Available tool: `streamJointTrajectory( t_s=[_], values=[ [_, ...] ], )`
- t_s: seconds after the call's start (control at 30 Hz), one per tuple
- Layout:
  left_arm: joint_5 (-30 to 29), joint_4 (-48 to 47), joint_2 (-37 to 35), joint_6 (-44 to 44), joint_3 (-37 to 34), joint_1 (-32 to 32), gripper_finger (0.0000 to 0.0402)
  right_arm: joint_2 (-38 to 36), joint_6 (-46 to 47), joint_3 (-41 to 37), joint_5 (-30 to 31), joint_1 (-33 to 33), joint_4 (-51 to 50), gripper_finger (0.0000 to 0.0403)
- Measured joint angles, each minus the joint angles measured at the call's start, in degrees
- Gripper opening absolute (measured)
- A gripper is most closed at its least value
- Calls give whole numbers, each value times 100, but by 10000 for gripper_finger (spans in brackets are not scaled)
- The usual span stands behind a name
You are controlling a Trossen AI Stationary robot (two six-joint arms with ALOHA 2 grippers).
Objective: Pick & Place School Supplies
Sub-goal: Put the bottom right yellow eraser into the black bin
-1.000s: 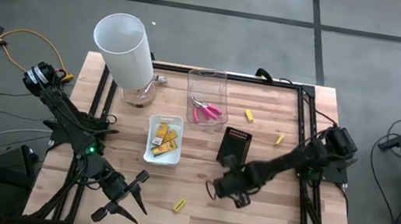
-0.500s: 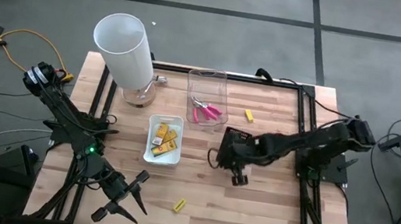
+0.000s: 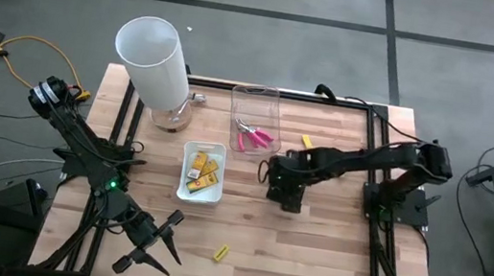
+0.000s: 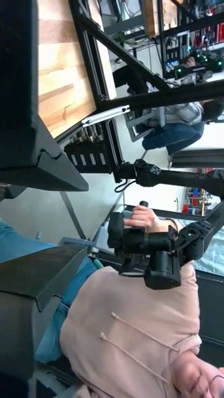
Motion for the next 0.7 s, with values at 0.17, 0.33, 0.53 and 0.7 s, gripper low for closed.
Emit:
streamJointTrajectory(
  t_s=[0.17,0.33,0.53,0.7],
  values=[
    [0,-5,0,0,0,0,146,136,107,-49,-78,-59,32,36],
    [4,-5,0,-2,0,-9,146,191,203,-484,-236,-99,315,38],
    [1,-5,0,-85,0,-7,146,211,278,-744,-180,-128,521,43],
    [2,-2,0,-85,0,-7,146,207,252,-744,-329,-129,608,70]
  ],
)
